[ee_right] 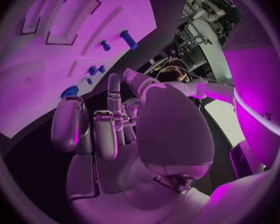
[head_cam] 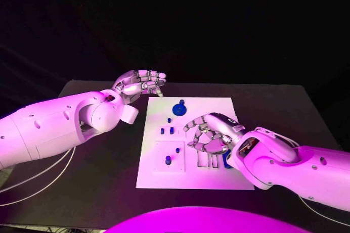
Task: Assemble the parts on the task board
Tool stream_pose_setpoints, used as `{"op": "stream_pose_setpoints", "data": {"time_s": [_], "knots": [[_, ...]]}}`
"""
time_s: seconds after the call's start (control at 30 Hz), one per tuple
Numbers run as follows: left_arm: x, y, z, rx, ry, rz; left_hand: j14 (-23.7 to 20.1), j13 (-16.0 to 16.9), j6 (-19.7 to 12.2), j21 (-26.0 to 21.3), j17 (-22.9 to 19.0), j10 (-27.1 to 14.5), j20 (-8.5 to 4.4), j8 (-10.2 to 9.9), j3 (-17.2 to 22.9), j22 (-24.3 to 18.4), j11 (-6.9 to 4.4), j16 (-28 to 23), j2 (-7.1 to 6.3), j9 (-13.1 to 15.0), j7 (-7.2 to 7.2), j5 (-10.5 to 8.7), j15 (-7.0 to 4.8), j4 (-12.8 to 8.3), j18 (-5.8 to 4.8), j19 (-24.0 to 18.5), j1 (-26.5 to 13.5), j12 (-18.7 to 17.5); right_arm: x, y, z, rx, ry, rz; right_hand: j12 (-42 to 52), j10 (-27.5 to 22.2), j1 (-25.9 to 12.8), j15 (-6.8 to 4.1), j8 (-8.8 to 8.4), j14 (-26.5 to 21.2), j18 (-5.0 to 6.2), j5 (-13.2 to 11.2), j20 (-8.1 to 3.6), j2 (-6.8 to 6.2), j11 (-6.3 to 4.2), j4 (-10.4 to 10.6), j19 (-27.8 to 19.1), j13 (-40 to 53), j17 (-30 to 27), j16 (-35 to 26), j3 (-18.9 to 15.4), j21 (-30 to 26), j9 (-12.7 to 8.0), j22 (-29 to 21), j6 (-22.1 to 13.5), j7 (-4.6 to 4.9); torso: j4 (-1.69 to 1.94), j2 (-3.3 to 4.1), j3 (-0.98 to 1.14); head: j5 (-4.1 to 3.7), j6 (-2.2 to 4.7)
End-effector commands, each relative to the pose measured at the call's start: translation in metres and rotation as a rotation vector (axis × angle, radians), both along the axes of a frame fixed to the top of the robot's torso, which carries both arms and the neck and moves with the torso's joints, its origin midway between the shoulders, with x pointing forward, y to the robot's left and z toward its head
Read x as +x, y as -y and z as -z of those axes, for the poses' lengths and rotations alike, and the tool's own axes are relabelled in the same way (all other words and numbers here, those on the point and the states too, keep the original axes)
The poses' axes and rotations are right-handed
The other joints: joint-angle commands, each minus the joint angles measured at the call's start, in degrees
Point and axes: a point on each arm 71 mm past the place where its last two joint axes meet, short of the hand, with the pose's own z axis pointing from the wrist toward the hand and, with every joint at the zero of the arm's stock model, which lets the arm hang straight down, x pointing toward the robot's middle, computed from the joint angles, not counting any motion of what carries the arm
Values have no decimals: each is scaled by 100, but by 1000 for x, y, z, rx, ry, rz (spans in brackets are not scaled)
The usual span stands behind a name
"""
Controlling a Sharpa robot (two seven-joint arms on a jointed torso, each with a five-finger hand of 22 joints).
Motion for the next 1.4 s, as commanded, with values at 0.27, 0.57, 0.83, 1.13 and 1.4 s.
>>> {"op": "stream_pose_setpoints", "data": {"time_s": [0.27,0.57,0.83,1.13,1.4], "knots": [[-1,5,3,-9,-4,20,-37,-6,-45,-32,-6,-28,42,17,-9,7,6,-18,50,-6,180,32,9,-6,61,-16,13,22,8,68,-5,-22,-290,189,5475,218,-305,-22,890,433,-164,295,-23,128,-21,440,126,5485,617,198,-861,390,398,1081,156,-44,-28,-52,-5,-174,39],[-4,7,4,-13,-7,28,-37,-6,-45,-32,-6,-28,42,17,-9,7,6,-18,50,-6,180,32,9,-6,61,-16,13,22,1,124,8,-188,-347,343,7096,758,-343,-61,1719,517,-230,353,-60,448,-75,1031,238,7050,1088,370,-2236,813,1030,1172,-102,-128,-52,-51,4,-350,13],[-7,8,5,-16,-10,34,-37,-6,-45,-32,-6,-28,42,17,-9,7,6,-18,50,-6,180,32,9,-6,61,-16,13,22,-12,132,29,-305,-391,378,7555,1018,-576,-124,1915,554,-271,375,-112,704,-153,1048,301,7453,1285,431,-3032,1057,1253,1227,29,-220,-76,-66,3,-400,-34],[-9,8,6,-17,-13,37,-40,-9,-55,-34,-10,-44,46,37,-11,7,10,-17,50,-12,166,30,13,-7,60,-18,9,30,-17,122,44,-322,-411,389,7561,1022,-683,-125,1911,559,-275,313,-118,725,-153,1055,305,7461,1311,439,-3298,1076,1313,1230,-4,-218,-55,-60,-4,-420,-55],[-8,6,6,-15,-14,33,-40,-9,-55,-34,-10,-44,46,37,-11,7,10,-17,50,-12,166,30,13,-7,60,-18,9,30,-18,108,49,-295,-407,370,7579,1032,-878,-123,1911,563,-278,295,-117,781,-152,1063,309,7477,1330,444,-3434,1094,1361,1234,-13,-218,-51,-63,-11,-425,-73]]}}
